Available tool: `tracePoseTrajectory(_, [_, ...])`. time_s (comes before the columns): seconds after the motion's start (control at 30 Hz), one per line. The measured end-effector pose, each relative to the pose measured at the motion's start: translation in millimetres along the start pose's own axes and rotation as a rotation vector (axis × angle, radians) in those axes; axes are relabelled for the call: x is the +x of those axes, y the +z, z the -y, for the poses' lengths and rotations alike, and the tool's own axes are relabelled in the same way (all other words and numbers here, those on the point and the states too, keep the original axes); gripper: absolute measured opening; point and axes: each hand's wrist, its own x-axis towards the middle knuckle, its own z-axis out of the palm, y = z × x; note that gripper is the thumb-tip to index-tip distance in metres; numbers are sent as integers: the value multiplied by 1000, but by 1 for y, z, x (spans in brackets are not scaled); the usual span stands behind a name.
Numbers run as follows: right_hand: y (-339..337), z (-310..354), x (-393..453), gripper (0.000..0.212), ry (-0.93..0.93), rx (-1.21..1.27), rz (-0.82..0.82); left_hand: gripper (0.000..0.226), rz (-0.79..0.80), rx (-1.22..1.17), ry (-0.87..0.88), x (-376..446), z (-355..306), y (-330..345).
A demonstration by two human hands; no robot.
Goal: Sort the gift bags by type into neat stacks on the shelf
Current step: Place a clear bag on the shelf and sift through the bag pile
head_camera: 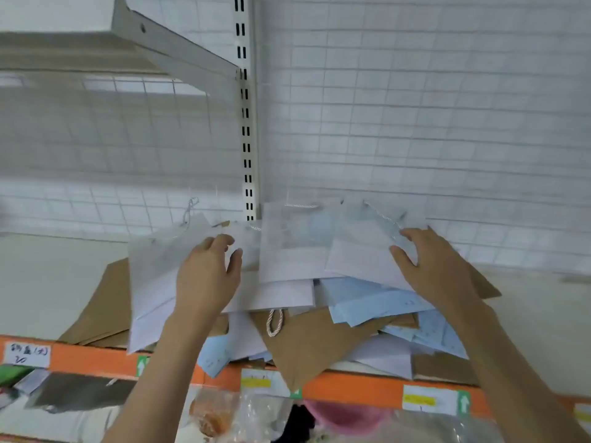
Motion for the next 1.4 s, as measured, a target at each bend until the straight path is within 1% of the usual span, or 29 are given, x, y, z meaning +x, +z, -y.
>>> tracePoseTrajectory(0.1, [8, -10, 14, 43, 50, -56, -2, 29, 39, -39, 15, 18, -5, 23])
tracePoseTrajectory(0.17, [15, -15, 21, 49, 141, -121, 72, 30, 88, -50, 42, 26, -10, 38])
tracePoseTrajectory(0.27, [23, -21, 33, 65, 284, -192, 160, 31, 105, -47, 75, 38, -9, 53])
tracePoseTrajectory(0.37, [34, -23, 44, 83, 390, -190, 235, 33, 124, -45, 74, 43, -3, 63])
tracePoseTrajectory(0.43, [39, -22, 51, 88, 423, -189, 266, 33, 128, -44, 74, 44, 0, 65])
tracePoseTrajectory(0.53, [41, -19, 58, 90, 437, -230, 290, 32, 139, -59, 77, 43, 2, 66])
tracePoseTrajectory(0.67, [38, -11, 62, 78, 437, -235, 227, 35, 162, -68, 61, 42, 0, 68])
tracePoseTrajectory(0.8, [27, -4, 58, 60, 392, -112, 66, 46, 208, -55, -11, 46, -4, 66])
tracePoseTrajectory(0.87, [20, -5, 53, 66, 393, -49, 4, 53, 233, -33, -40, 49, -6, 66])
tracePoseTrajectory(0.93, [12, -6, 48, 79, 445, 71, -41, 60, 276, -11, -74, 52, -9, 67])
tracePoseTrajectory(0.97, [10, -8, 45, 81, 467, 118, -68, 63, 296, 3, -85, 53, -12, 67])
tracePoseTrajectory(1.0, [7, -10, 41, 75, 472, 128, -87, 66, 319, 19, -100, 54, -14, 67])
tracePoseTrajectory(1.07, [4, -14, 30, 50, 438, 83, -120, 72, 374, 45, -137, 57, -20, 67])
tracePoseTrajectory(1.13, [1, -16, 19, 27, 411, 91, -176, 76, 446, 43, -189, 63, -23, 67])
tracePoseTrajectory(1.2, [2, -18, 9, 18, 400, 65, -223, 71, 495, -10, -224, 68, -23, 66])
tracePoseTrajectory(1.27, [5, -19, 0, 20, 413, 19, -243, 62, 487, -113, -237, 72, -24, 63])
tracePoseTrajectory(1.33, [8, -17, -7, 24, 418, 43, -242, 56, 416, -192, -216, 73, -27, 60])
tracePoseTrajectory(1.4, [9, -15, -13, 27, 432, 60, -212, 48, 321, -173, -140, 72, -31, 57])
